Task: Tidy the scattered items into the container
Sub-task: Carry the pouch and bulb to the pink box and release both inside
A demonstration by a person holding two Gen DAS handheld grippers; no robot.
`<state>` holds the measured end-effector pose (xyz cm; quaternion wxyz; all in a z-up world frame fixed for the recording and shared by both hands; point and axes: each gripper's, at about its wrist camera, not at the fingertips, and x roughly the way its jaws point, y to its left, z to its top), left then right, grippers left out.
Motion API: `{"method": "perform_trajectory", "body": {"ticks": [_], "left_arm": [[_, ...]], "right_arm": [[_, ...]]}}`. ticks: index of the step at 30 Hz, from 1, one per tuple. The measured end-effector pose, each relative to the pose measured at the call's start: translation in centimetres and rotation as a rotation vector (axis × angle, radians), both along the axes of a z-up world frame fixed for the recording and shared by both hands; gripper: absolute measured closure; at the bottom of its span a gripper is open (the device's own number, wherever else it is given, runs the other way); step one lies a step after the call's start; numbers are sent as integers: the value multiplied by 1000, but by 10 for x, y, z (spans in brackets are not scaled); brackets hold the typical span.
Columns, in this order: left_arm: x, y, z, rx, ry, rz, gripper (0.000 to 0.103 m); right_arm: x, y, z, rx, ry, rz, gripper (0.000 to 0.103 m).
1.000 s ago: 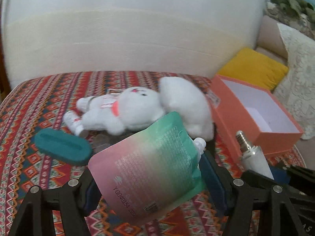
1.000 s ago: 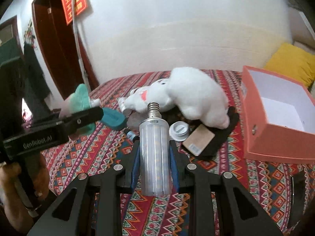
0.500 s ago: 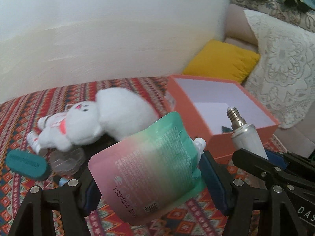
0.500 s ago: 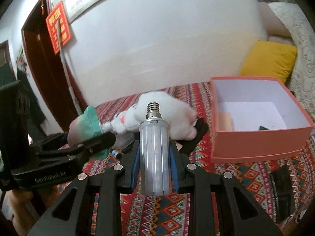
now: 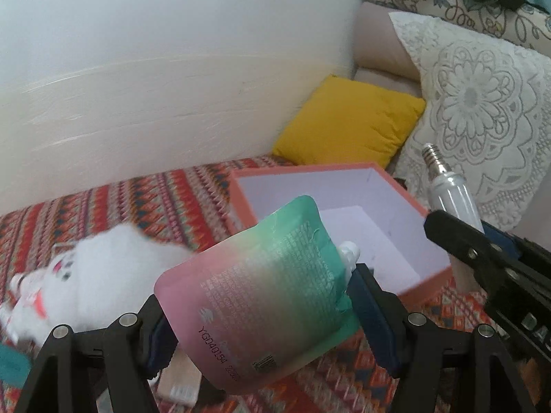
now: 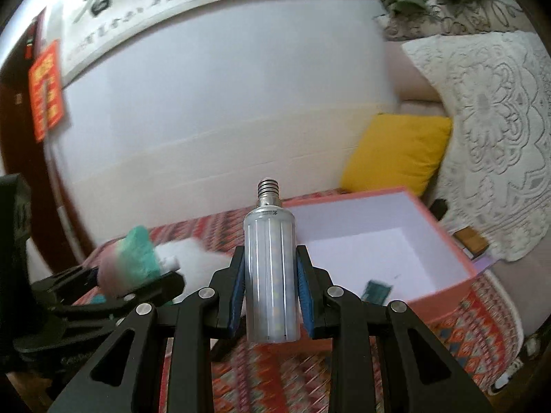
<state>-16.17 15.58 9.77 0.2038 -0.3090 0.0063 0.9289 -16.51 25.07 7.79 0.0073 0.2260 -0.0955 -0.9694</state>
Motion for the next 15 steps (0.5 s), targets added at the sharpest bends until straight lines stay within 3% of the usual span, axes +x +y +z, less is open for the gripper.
{"method": "perform_trajectory", "body": {"ticks": [5, 11, 13, 14, 15], "left_arm": [[-54, 36, -20, -19, -67, -41, 28], [-106, 81, -67, -28, -207, -131, 27], [-111, 86, -77, -28, -232, -139, 26], [-111, 86, -79, -29, -236, -140, 26], [-108, 83, -77, -28, -228, -137, 26]], "right_arm": [[-64, 28, -3, -3, -49, -97, 74], [-124, 67, -48, -66, -178, -143, 73], [-132, 77, -60, -77, -222, -178, 45], [-131, 82, -62, -85, -215, -194, 21], [-129, 86, -62, -93, -207, -207, 18]]}}
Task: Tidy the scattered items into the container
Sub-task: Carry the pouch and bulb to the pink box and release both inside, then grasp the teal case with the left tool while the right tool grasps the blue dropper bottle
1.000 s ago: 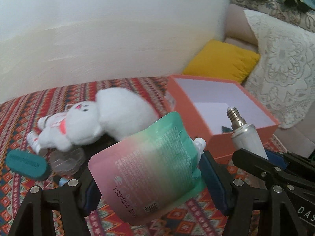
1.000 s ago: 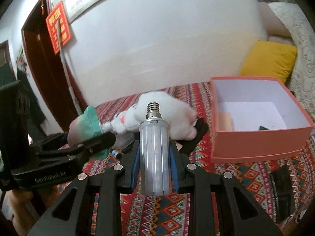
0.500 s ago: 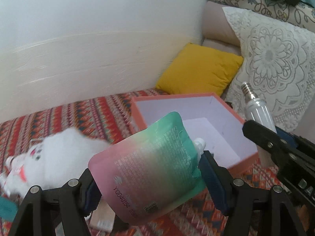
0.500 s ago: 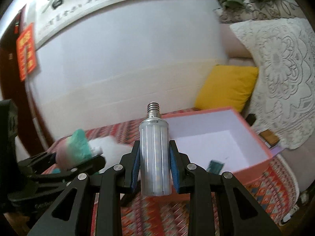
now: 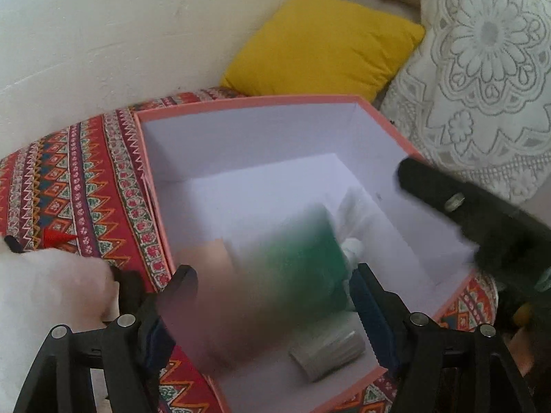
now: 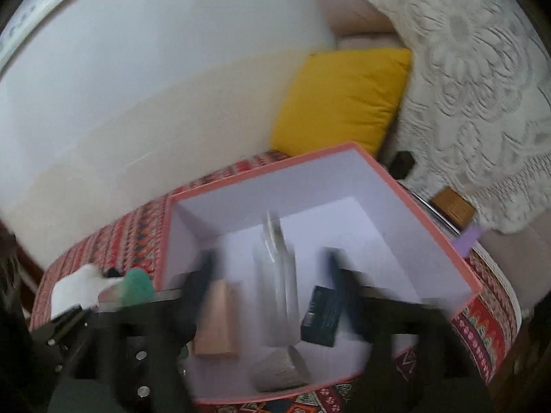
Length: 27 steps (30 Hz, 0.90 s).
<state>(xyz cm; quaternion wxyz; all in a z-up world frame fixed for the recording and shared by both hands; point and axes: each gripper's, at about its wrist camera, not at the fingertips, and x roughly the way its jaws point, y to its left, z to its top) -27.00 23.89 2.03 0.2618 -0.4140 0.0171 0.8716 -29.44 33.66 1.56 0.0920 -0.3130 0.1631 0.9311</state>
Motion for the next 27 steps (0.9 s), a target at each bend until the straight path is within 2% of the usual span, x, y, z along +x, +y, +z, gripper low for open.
{"method": "perform_trajectory", "body": {"ticks": [7, 12, 15, 18, 20, 22, 24, 27], "left_arm": [[28, -39, 26, 49, 48, 57, 22], [70, -97, 32, 40, 58, 128, 21], [100, -133, 19, 1, 46, 167, 21], [131, -167, -3, -35, 9, 210, 21], [150, -191, -18, -54, -14, 244, 21], [160, -210, -27, -68, -28, 281, 21], [165, -233, -34, -75, -44, 335, 21], [173, -269, -36, -90, -33, 419, 21]], "right_arm": [[16, -1, 8, -32, 32, 30, 18], [22, -23, 2, -28, 14, 79, 18], [15, -59, -23, -32, -94, 210, 18], [9, -91, -48, -80, -190, 353, 18], [8, -109, -60, -56, -227, 414, 18], [11, -123, -61, 16, -229, 423, 18], [15, -127, -58, 3, -215, 407, 18], [32, -139, -39, -54, -141, 399, 18]]}}
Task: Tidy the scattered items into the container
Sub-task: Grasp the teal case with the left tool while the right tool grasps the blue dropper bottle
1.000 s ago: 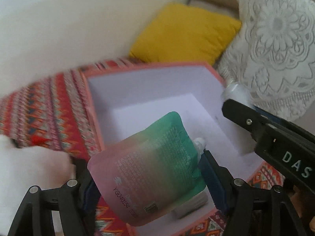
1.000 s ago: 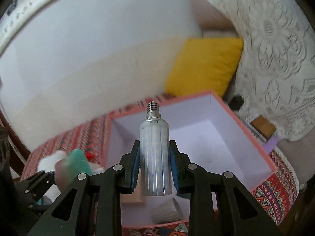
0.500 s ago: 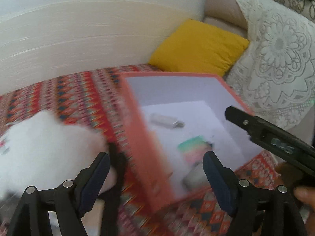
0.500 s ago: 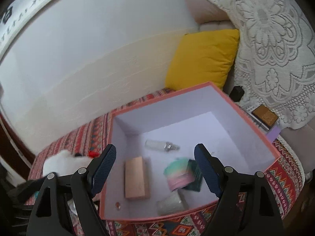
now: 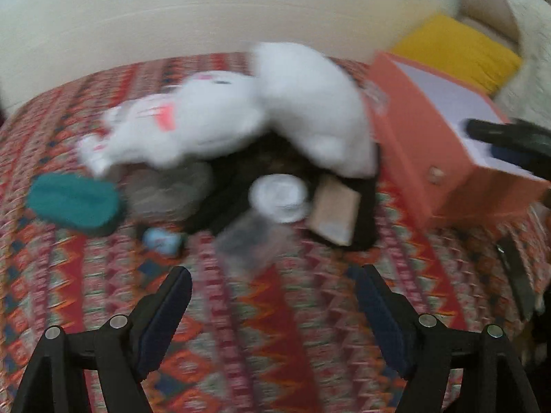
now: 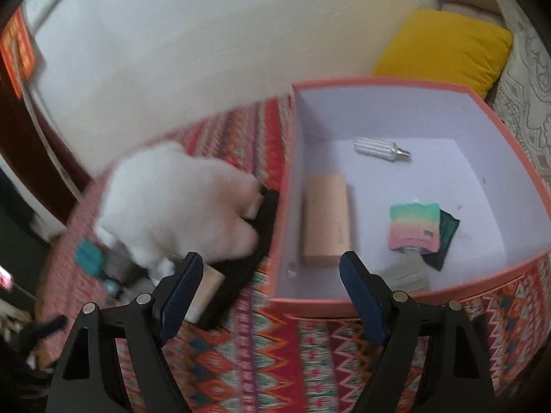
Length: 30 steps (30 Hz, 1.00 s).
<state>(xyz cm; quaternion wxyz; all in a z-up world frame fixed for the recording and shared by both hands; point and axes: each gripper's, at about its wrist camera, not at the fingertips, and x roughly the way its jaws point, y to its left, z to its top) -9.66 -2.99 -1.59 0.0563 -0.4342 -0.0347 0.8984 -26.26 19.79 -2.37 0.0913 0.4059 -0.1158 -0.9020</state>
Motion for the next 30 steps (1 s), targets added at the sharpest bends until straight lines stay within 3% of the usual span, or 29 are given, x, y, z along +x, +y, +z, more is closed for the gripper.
{"method": "perform_trajectory", "body": {"ticks": [3, 6, 10, 15, 18, 24, 27, 30], "left_arm": [[7, -35, -8, -44, 8, 88, 20], [3, -82, -25, -30, -19, 199, 19], [-21, -146, -42, 61, -39, 380, 19], [-90, -185, -67, 179, -111, 531, 19], [-126, -187, -84, 214, -144, 575, 19], [-153, -187, -103, 117, -171, 650, 16], [-155, -198, -116, 165, -187, 662, 7], [-155, -203, -121, 183, -190, 642, 4]], "right_arm": [[16, -27, 11, -52, 38, 50, 17], [21, -69, 5, -97, 7, 141, 16], [22, -142, -8, 6, -11, 277, 16], [19, -192, -25, 105, -10, 372, 16], [13, -202, -30, 129, -14, 403, 16], [-5, -205, -40, 144, -22, 399, 16], [-11, -219, -49, 138, -34, 445, 16], [-14, -239, -62, 140, -51, 506, 16]]}}
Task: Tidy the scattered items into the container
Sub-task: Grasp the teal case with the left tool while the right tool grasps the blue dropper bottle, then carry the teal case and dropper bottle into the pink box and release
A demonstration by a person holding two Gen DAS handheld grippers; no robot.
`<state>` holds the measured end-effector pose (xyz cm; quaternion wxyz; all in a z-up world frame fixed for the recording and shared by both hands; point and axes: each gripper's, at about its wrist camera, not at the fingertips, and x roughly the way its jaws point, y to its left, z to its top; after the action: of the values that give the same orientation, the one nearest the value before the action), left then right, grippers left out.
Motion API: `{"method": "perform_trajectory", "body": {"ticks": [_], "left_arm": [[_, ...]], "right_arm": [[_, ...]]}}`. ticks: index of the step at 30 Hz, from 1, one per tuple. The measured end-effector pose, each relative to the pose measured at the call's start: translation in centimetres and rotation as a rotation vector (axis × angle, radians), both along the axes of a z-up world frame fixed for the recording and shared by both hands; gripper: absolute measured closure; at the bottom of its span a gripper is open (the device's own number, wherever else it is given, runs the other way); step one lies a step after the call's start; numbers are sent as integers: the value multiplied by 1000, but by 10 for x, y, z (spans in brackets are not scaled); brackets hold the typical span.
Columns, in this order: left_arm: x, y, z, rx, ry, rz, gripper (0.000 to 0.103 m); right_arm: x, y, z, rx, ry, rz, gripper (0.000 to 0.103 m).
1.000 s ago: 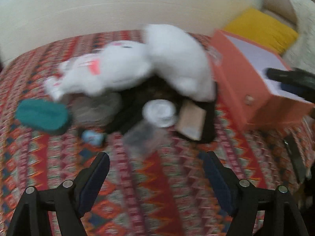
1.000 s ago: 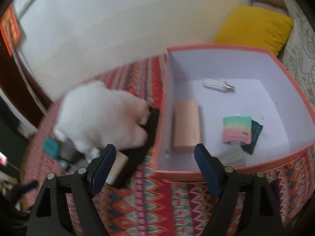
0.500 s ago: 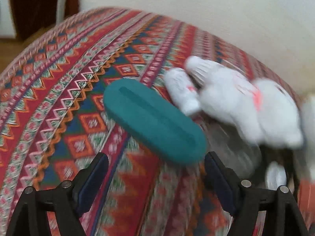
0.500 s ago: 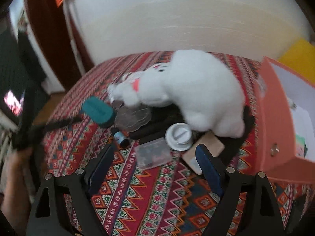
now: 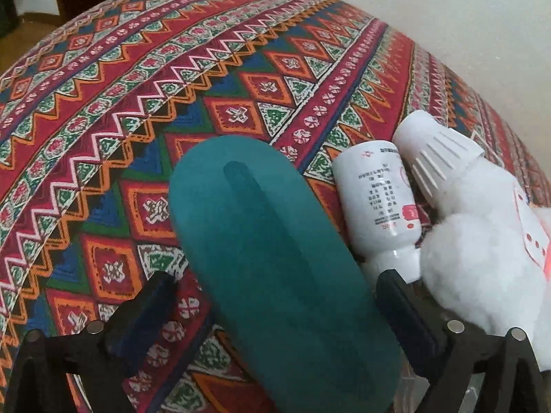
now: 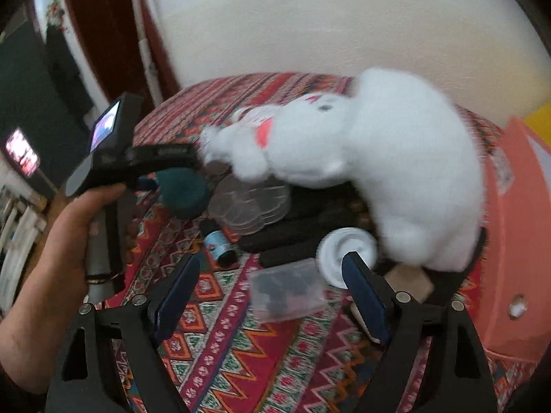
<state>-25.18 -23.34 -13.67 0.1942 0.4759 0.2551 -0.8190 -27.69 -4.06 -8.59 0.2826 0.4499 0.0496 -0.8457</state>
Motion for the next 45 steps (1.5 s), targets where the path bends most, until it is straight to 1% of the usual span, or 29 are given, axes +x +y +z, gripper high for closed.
{"method": "perform_trajectory", "body": {"ticks": [2, 4, 5, 6, 8, 9, 11, 13, 16, 19, 22, 23, 24, 25, 26, 27, 28, 30, 32, 34, 35, 36, 37, 42, 45], "left_arm": [[3, -1, 0, 1, 8, -36, 7], [9, -2, 2, 27, 15, -76, 14], [12, -1, 5, 32, 11, -94, 20], [17, -1, 7, 27, 4, -117, 25], [25, 1, 12, 12, -13, -162, 30], [31, 2, 15, -10, -25, -186, 32], [38, -1, 19, -38, -43, -218, 33], [44, -5, 21, -52, -55, -242, 33], [47, -11, 22, -27, -40, -261, 33], [39, -11, 24, -61, -20, -289, 33], [28, -12, 24, -74, -13, -300, 31], [26, -11, 24, -77, -15, -302, 30], [26, -9, 25, -86, -16, -313, 30], [25, -6, 26, -97, -16, -326, 30], [25, -1, 26, -112, -15, -345, 29], [25, 2, 26, -125, -16, -361, 26], [24, 4, 25, -135, -18, -377, 24], [24, 6, 18, -129, -35, -409, 15], [21, 7, 6, -133, -77, -423, 14], [18, 4, -4, -161, -94, -408, 15], [18, 4, -4, -177, -80, -400, 18], [19, 4, -1, -181, -68, -393, 34], [19, 3, 1, -163, -58, -398, 36], [31, -3, 8, -104, -54, -368, 36], [45, -2, 22, -95, -21, -359, 36]], "right_arm": [[1, -15, -12, 9, -17, 48, 18], [2, -32, -24, 37, -19, 100, 24], [3, -39, -29, 51, -18, 124, 27], [3, -47, -34, 64, -17, 150, 29], [2, -59, -40, 77, -8, 180, 32], [0, -64, -43, 88, 1, 187, 32], [-2, -73, -48, 117, 26, 194, 34], [-6, -80, -51, 120, 36, 213, 35], [-11, -89, -59, 134, 37, 230, 37], [-17, -99, -69, 149, 26, 232, 38], [-18, -108, -79, 187, 37, 252, 44], [-18, -109, -81, 188, 39, 259, 51], [-18, -110, -83, 181, 33, 265, 55], [-19, -111, -84, 175, 29, 269, 56], [-19, -111, -84, 172, 31, 271, 61], [-18, -111, -84, 171, 34, 278, 78], [-18, -111, -83, 166, 31, 284, 77], [-15, -112, -81, 158, 19, 291, 77], [-11, -114, -81, 156, 10, 303, 77], [-5, -116, -79, 153, 15, 318, 77], [-2, -116, -78, 151, 17, 324, 77], [0, -117, -77, 150, 19, 330, 77], [2, -117, -76, 147, 20, 334, 77], [8, -110, -63, 95, 23, 334, 78], [13, -103, -53, 77, 26, 316, 78]]}}
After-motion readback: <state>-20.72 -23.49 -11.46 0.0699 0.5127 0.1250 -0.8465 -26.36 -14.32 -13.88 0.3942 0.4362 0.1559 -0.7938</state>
